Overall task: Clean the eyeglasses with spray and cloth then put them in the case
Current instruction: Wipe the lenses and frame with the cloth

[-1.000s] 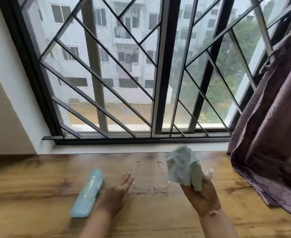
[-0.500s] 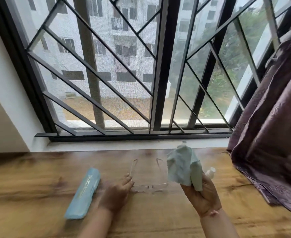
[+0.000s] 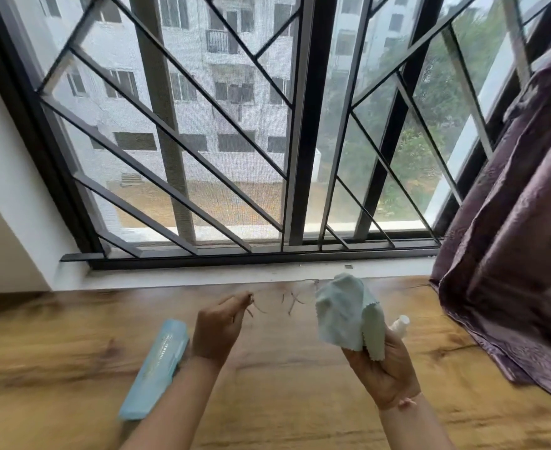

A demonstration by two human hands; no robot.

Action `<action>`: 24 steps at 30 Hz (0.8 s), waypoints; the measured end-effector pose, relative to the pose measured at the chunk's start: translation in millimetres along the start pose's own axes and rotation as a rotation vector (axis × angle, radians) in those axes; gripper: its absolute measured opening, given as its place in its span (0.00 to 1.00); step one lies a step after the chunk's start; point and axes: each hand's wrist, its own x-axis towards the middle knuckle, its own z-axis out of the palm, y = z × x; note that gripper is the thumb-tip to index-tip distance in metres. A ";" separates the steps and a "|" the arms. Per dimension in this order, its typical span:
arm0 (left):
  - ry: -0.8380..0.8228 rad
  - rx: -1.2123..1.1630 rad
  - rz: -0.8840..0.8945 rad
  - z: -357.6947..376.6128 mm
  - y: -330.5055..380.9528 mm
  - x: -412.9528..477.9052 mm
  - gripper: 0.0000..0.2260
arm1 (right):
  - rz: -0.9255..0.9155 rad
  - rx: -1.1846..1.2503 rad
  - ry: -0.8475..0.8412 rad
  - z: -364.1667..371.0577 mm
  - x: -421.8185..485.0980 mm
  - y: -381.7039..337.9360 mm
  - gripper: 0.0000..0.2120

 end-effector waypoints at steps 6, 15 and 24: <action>0.225 0.048 -0.068 -3.3 24.3 22.7 0.05 | 0.061 0.046 0.060 -8.2 0.5 3.8 0.21; 0.212 0.014 0.042 -3.6 65.7 28.6 0.08 | -0.014 -0.151 0.196 50.3 20.7 40.1 0.13; 0.145 -0.022 0.123 -14.9 90.5 28.0 0.12 | -0.237 -0.318 0.410 86.2 38.2 50.0 0.12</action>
